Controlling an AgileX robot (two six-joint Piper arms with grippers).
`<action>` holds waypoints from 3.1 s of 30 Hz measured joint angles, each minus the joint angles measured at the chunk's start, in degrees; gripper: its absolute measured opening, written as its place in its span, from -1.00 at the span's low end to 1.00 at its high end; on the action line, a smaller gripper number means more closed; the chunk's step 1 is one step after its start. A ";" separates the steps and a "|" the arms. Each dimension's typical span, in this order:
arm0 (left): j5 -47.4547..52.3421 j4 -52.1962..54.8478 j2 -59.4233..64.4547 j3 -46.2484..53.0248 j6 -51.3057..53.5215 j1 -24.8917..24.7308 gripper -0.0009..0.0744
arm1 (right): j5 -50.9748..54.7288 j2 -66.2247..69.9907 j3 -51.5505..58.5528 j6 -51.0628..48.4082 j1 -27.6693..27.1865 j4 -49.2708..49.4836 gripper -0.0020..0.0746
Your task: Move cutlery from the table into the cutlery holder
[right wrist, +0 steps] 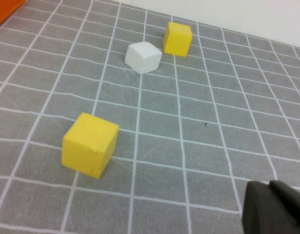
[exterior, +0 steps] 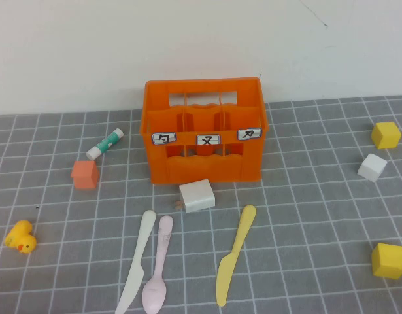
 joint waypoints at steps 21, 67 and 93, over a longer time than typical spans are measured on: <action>0.00 0.00 0.00 0.00 -0.11 0.00 -0.98 | 0.00 0.00 0.00 0.00 0.00 0.00 -0.95; -52.47 -0.51 0.00 0.36 -0.37 0.00 -0.98 | -63.76 0.00 0.46 9.73 0.00 -0.37 -0.95; 6.91 -6.01 18.38 -29.26 -1.08 0.00 -0.98 | 8.54 19.81 -26.85 5.63 0.00 -2.94 -0.95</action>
